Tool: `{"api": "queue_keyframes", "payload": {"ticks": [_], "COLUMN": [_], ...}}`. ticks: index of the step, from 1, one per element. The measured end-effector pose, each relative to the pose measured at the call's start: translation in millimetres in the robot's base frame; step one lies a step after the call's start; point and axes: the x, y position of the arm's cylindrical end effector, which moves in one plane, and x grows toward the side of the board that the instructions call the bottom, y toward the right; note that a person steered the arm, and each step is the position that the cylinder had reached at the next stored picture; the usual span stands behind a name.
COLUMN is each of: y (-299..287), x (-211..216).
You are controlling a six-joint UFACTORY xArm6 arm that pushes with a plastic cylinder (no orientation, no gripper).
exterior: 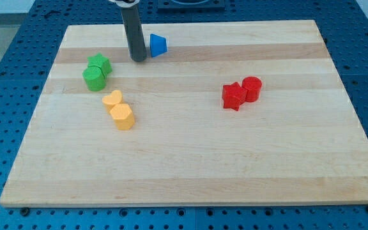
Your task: Move the green star along with the green circle slightly down
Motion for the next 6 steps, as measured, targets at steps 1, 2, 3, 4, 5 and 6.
{"api": "queue_keyframes", "payload": {"ticks": [1, 2, 3, 4, 5, 6], "y": [3.5, 11.0, -0.8, -40.4, -70.1, -103.8], "x": [-11.7, -16.9, -13.5, -11.8, -9.7, 1.8]}}
